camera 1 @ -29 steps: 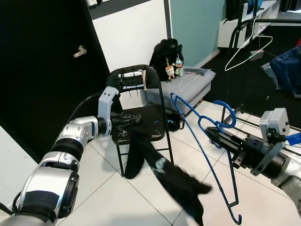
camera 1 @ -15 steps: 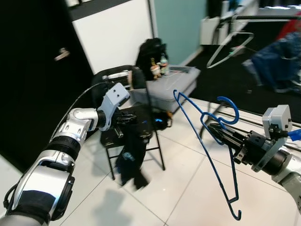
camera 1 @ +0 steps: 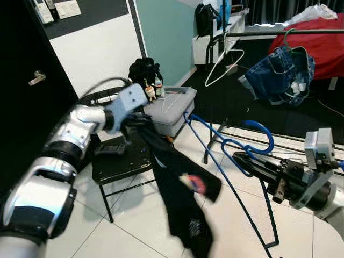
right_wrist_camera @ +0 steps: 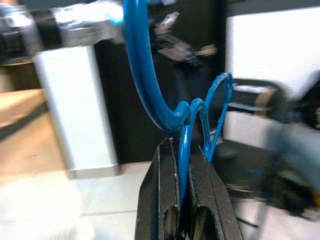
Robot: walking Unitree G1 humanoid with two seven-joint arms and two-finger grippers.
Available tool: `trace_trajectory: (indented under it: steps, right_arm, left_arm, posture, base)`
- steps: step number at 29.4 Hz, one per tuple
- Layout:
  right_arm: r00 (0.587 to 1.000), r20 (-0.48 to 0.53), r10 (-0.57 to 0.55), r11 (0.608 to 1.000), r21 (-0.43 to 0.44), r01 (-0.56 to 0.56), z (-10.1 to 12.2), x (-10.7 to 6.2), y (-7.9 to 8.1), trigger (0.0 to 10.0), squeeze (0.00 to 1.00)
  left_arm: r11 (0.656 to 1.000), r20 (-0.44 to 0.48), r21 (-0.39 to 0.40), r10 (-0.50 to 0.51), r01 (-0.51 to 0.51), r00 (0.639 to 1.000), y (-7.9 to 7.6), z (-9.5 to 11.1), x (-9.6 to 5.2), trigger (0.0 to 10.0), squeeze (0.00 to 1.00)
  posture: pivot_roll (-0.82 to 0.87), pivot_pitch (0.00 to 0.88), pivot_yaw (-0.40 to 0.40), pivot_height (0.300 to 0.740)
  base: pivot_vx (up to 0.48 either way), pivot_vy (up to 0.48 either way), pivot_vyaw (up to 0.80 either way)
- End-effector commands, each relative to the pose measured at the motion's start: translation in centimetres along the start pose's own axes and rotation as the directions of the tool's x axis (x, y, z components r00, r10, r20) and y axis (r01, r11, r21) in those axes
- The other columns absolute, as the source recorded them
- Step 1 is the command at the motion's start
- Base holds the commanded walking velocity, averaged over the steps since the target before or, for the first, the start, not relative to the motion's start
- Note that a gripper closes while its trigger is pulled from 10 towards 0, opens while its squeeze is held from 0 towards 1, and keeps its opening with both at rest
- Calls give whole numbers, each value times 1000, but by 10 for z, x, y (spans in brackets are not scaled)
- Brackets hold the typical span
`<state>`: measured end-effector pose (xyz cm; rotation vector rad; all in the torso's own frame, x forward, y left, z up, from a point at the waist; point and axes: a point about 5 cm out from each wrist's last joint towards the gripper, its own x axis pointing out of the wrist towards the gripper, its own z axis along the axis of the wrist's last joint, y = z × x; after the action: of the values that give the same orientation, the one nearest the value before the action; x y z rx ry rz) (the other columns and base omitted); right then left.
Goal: Hang hanger
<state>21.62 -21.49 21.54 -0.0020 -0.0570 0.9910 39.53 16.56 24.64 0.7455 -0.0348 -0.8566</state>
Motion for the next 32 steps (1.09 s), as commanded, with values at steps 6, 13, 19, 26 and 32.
trace_trajectory:
  steps: [6, 13, 19, 26, 32]
  right_arm:
    - [996, 8, 84, 996, 39, -84, -1, 4, 8, 10000, 0]
    - [996, -3, 94, 993, 77, -93, -9, 8, 5, 10000, 0]
    - [995, -28, 100, 992, 87, -97, -7, 1, 0, 10000, 0]
    - [981, -107, 163, 984, 86, -155, -2, -12, -3, 10000, 0]
    - [973, -132, 189, 980, 78, -180, 1, -15, -3, 10000, 0]
  left_arm:
    - [995, -86, 91, 38, -31, 996, 4, -18, -19, 10000, 0]
    - [983, 58, -182, 40, -29, 997, -21, -41, -24, 10000, 0]
    - [930, 283, -351, -2, 106, 959, -60, -43, -18, 10000, 0]
    - [938, 417, -196, -182, 284, 890, -76, -23, -24, 10000, 0]
    - [941, 305, -67, -298, 332, 905, -72, -25, -33, 10000, 0]
  posture:
    - [-104, 0, 148, 736]
    - [-105, 0, 125, 736]
    - [-111, 0, 95, 736]
    - [-118, 0, 71, 736]
    - [-125, 0, 68, 736]
  base:
    - [0, 0, 0]
    - [0, 0, 0]
    - [0, 0, 0]
    - [0, 0, -114]
    - [0, 0, -800]
